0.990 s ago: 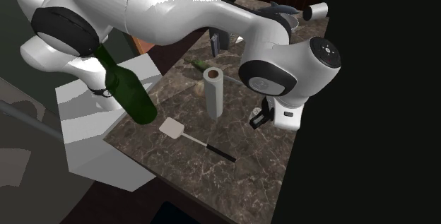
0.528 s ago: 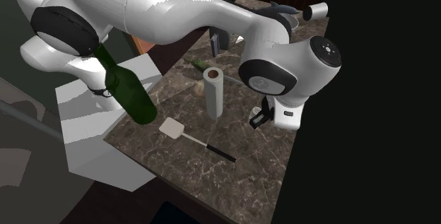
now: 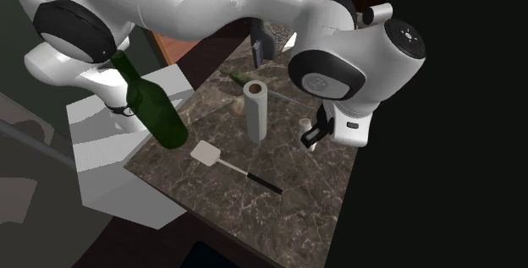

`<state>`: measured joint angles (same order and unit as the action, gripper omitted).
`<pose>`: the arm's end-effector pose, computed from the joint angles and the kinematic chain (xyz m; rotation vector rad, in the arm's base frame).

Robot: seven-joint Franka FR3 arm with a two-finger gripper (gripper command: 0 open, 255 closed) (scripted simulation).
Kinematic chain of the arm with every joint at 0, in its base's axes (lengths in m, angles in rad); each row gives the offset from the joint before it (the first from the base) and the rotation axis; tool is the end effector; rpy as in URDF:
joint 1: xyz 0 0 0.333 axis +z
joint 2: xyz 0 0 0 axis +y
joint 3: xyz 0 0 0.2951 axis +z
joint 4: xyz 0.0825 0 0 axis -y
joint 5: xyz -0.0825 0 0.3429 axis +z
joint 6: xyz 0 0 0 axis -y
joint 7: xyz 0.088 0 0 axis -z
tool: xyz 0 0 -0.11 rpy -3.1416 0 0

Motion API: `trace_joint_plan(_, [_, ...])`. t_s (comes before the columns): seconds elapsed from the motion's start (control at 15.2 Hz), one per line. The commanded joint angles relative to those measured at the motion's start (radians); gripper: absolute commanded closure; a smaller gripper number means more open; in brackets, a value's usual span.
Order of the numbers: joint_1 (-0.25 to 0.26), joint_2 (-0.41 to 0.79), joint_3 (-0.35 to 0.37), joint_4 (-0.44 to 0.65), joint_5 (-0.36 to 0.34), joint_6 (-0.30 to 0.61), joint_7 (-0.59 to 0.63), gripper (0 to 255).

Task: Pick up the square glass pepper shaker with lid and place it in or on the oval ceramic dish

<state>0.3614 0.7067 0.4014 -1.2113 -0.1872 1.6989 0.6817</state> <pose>0.5374 0.3954 0.3612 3.0775 0.0845 -0.2762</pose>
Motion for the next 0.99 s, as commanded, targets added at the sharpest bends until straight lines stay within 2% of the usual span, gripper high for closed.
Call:
trace_joint_plan(0.0, [0.001,-0.007,0.001,0.017,0.002,-0.024,-0.002,255])
trace_joint_plan(0.92, [0.027,-0.007,0.005,0.198,0.006,-0.2,-0.006,255])
